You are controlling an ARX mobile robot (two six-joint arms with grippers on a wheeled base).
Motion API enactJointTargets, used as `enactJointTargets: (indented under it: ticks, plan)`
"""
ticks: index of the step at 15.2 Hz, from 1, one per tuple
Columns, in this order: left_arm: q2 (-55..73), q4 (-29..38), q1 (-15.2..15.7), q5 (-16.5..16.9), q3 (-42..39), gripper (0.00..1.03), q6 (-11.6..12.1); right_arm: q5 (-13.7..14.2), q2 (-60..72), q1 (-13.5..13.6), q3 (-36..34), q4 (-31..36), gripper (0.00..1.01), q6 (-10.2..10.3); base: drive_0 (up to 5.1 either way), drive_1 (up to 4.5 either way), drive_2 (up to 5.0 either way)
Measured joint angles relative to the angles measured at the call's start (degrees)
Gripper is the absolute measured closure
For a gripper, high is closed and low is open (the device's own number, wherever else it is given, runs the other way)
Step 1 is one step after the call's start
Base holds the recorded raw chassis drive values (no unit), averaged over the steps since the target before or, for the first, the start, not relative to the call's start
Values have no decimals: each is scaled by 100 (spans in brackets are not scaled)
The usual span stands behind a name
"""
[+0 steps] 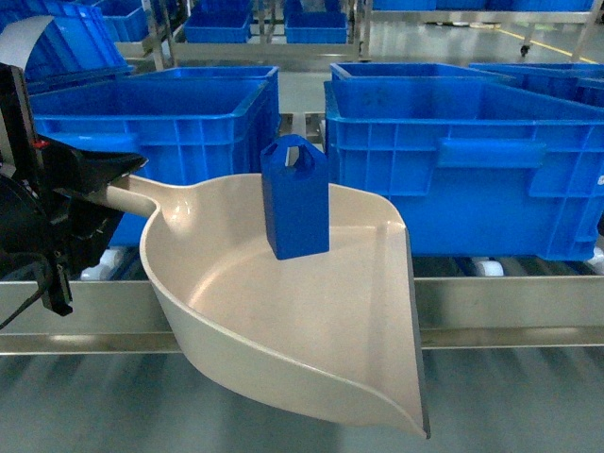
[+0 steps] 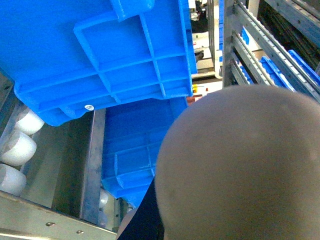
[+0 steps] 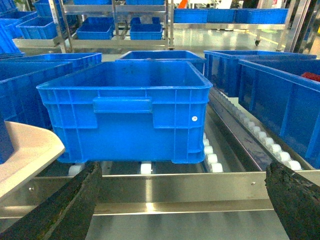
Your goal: Place part in tray to right shelf
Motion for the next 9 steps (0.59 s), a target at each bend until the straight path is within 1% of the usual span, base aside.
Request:
enactJointTargets:
  ticks: [9]
  plan:
    - [0, 0, 0, 0, 0, 88, 0, 0, 0, 0, 0, -2, 3, 0, 2, 434, -430]
